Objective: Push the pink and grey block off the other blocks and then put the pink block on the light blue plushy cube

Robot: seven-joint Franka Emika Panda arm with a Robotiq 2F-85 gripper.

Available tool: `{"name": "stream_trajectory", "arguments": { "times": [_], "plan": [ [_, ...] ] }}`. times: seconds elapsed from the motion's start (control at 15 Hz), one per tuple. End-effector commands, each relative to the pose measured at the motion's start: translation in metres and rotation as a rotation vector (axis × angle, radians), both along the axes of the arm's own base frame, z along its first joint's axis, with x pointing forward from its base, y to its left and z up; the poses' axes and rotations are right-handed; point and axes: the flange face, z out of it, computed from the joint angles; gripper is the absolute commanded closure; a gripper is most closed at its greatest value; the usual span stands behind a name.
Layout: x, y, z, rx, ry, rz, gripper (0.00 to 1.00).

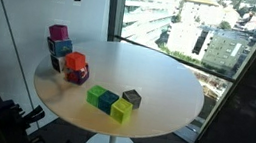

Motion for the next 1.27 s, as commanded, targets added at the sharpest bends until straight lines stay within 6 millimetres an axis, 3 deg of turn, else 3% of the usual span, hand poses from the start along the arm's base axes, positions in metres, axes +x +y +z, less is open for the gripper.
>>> {"name": "stream_trajectory", "arguments": {
  "times": [0.0, 1.2],
  "plan": [
    [-0.004, -0.0021, 0.0077, 0.034, 0.01, -0.018, 0.0],
    [-0.0015, -0.0024, -0.0002, 0.011, 0.017, -0.009, 0.0]
  ]
}}
